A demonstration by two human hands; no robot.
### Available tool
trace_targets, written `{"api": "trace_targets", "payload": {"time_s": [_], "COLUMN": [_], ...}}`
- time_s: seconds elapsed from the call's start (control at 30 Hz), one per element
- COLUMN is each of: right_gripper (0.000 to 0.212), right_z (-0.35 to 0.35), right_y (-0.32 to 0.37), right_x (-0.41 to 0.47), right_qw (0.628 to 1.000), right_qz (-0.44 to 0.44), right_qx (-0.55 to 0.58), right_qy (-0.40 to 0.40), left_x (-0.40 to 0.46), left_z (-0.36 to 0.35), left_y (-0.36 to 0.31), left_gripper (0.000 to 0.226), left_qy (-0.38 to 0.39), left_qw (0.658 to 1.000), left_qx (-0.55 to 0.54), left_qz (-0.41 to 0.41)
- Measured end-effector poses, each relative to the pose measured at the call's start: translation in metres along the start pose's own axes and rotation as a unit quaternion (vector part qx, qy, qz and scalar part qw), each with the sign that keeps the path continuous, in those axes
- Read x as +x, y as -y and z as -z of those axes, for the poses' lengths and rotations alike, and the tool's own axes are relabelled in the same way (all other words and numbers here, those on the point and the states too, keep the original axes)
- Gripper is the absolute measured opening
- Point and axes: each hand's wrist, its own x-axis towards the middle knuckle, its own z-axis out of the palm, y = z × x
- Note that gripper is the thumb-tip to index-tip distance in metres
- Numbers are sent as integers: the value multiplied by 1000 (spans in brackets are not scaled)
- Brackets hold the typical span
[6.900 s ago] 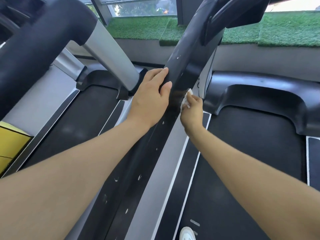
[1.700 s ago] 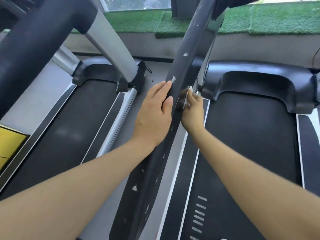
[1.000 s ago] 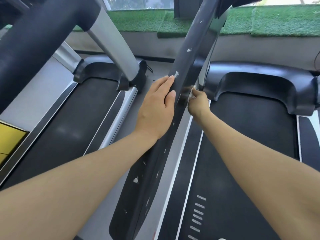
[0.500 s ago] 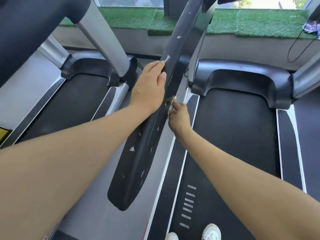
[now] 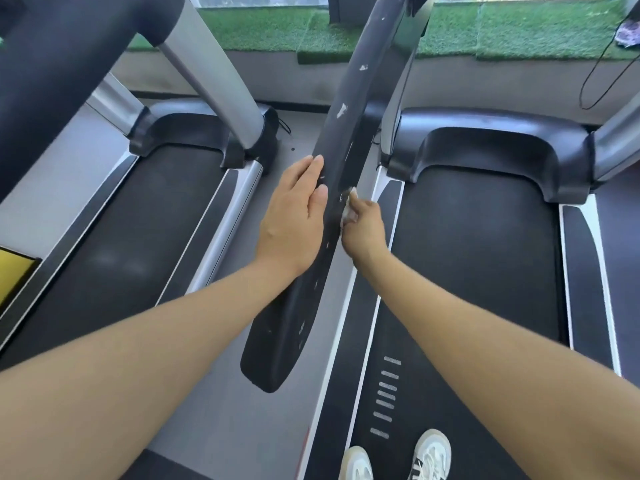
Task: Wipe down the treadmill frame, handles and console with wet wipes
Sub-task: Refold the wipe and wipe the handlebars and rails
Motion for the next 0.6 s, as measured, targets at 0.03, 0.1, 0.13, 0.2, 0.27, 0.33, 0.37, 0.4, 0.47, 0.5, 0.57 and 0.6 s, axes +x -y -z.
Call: {"api": "trace_targets", "payload": {"time_s": [0.03,0.1,0.13,0.2,0.27,0.33,0.37,0.4,0.47,0.5,0.57,0.6], "right_gripper": [26,37,41,39,36,39,41,43,46,48,49,48], "right_z": [2,6,5,5,6,8,9,9,8,7,4,4], "right_y": [9,22,22,19,20,27,30,33,38,38,30,26], "right_x": [4,-5,-17,-47,-54,-37,-24,-11,-2,-8,-31,-45], "right_qw": [1000,999,998,994,994,996,997,998,998,997,993,991], "right_qz": [5,30,64,106,105,87,77,65,57,70,120,133], "right_qx": [4,-16,-28,-21,-2,-15,-25,-21,-10,-14,-15,-13], "right_qy": [-11,-10,0,15,15,10,5,-5,-18,-21,-15,-7], "left_x": [0,0,0,1,0,0,0,0,0,0,0,0], "left_z": [0,0,0,0,-1,0,0,0,0,0,-1,-1], "left_y": [0,1,1,1,2,1,1,1,1,1,1,2], "left_gripper": [43,43,43,43,43,43,44,44,43,43,43,43], "left_qy": [-1,0,1,3,4,5,5,4,2,1,0,-1], "left_qw": [1000,1000,1000,1000,1000,1000,1000,1000,1000,1000,1000,1000], "left_qx": [-3,-7,-11,-17,-17,-15,-13,-11,-12,-16,-20,-19], "left_qz": [-1,-2,-2,0,2,3,3,3,2,3,3,2]}}
